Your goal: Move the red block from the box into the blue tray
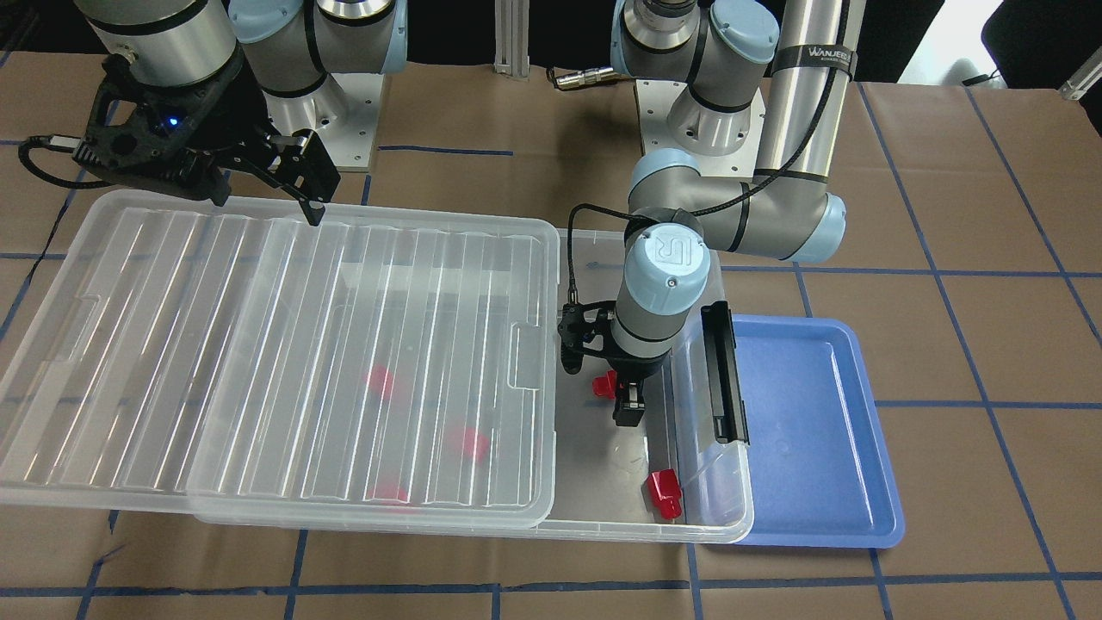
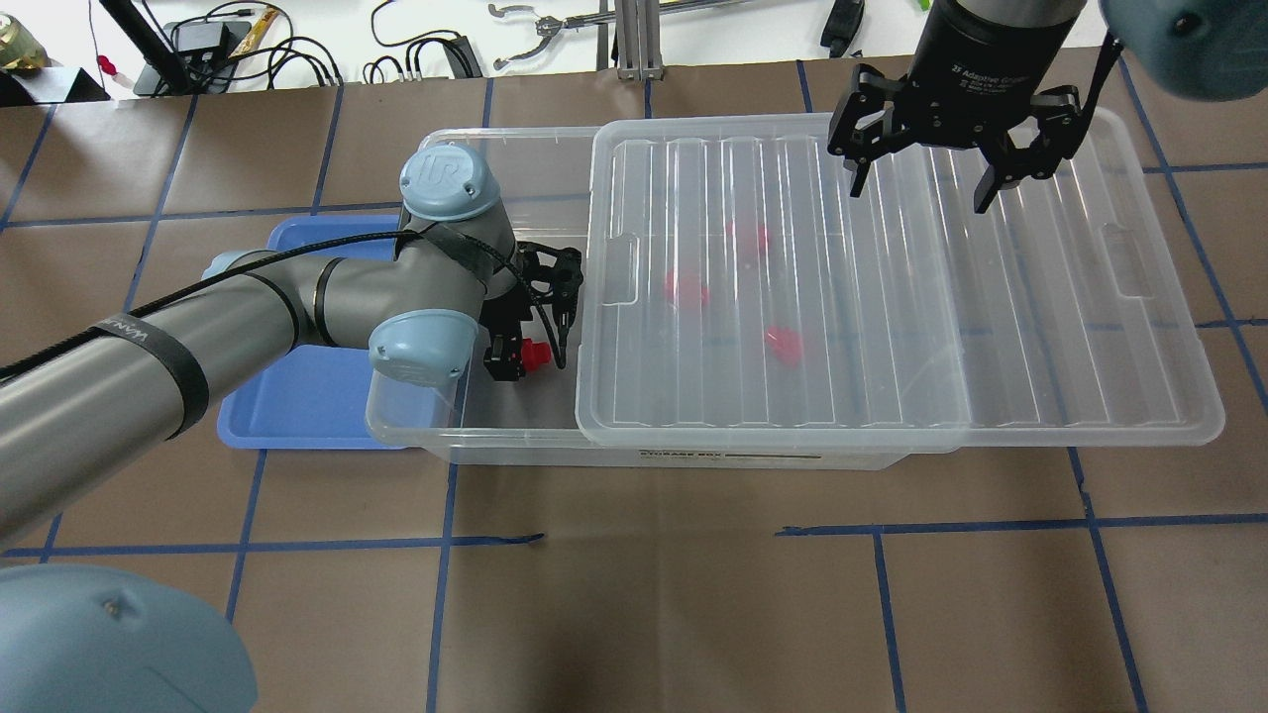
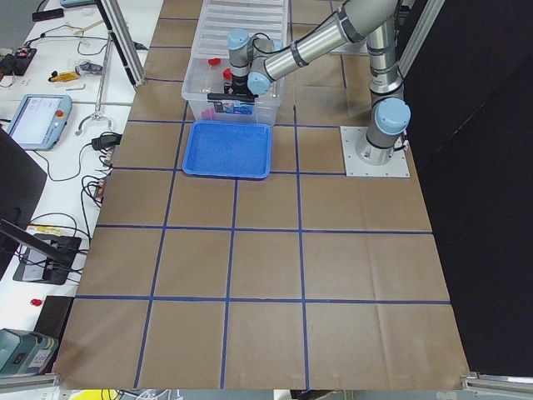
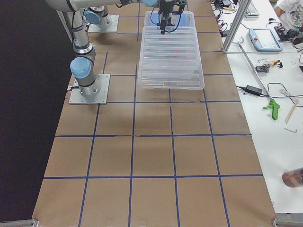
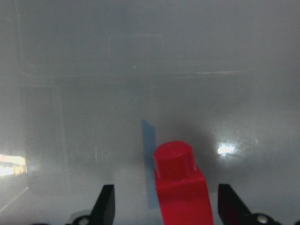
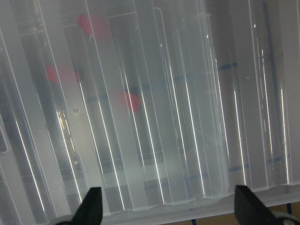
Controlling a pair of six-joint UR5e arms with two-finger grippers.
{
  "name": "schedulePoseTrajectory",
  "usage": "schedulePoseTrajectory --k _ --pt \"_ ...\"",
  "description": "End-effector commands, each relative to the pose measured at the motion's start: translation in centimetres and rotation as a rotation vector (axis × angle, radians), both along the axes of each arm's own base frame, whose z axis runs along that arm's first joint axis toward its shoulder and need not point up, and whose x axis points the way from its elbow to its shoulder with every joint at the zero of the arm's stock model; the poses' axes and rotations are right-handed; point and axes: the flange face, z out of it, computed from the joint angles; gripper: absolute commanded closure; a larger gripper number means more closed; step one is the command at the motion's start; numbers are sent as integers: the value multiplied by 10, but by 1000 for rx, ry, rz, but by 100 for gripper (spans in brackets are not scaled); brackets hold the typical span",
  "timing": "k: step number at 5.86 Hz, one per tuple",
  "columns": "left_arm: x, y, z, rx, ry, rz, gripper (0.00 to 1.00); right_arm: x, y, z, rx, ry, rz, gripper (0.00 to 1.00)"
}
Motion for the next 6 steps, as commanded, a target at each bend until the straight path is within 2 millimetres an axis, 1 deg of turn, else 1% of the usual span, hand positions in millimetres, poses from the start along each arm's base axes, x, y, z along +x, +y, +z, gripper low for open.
schedulePoseTrajectory --k 1,2,3,4,5,6 --pt "2 -1 2 -4 1 5 77 0 0 0 0 0 -1 0" --pt "2 -4 14 -21 1 4 93 -1 0 0 2 2 1 0" --pt "2 -4 36 -54 3 7 93 -1 0 0 2 2 1 0" --pt "10 -5 73 -110 28 38 93 -1 0 0 2 2 1 0" --pt "8 -5 108 -103 34 61 94 -1 1 0 2 2 1 0" --pt "7 -3 150 -78 26 57 95 -1 1 0 1 3 14 0"
